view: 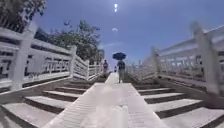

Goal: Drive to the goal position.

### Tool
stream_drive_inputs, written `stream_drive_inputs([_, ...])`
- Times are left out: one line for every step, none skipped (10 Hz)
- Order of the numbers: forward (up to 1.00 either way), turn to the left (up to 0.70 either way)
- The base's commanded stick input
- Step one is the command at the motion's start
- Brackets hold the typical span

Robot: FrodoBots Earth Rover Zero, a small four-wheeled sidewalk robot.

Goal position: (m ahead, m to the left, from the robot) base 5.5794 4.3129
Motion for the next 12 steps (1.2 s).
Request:
stream_drive_inputs([0.45, 0.0])
stream_drive_inputs([0.45, 0.0])
stream_drive_inputs([0.45, 0.0])
stream_drive_inputs([0.45, 0.0])
stream_drive_inputs([0.45, 0.0])
stream_drive_inputs([0.45, 0.0])
stream_drive_inputs([0.45, 0.0])
stream_drive_inputs([0.45, 0.0])
stream_drive_inputs([0.45, 0.0])
stream_drive_inputs([0.45, 0.0])
stream_drive_inputs([0.45, 0.0])
stream_drive_inputs([0.45, 0.0])
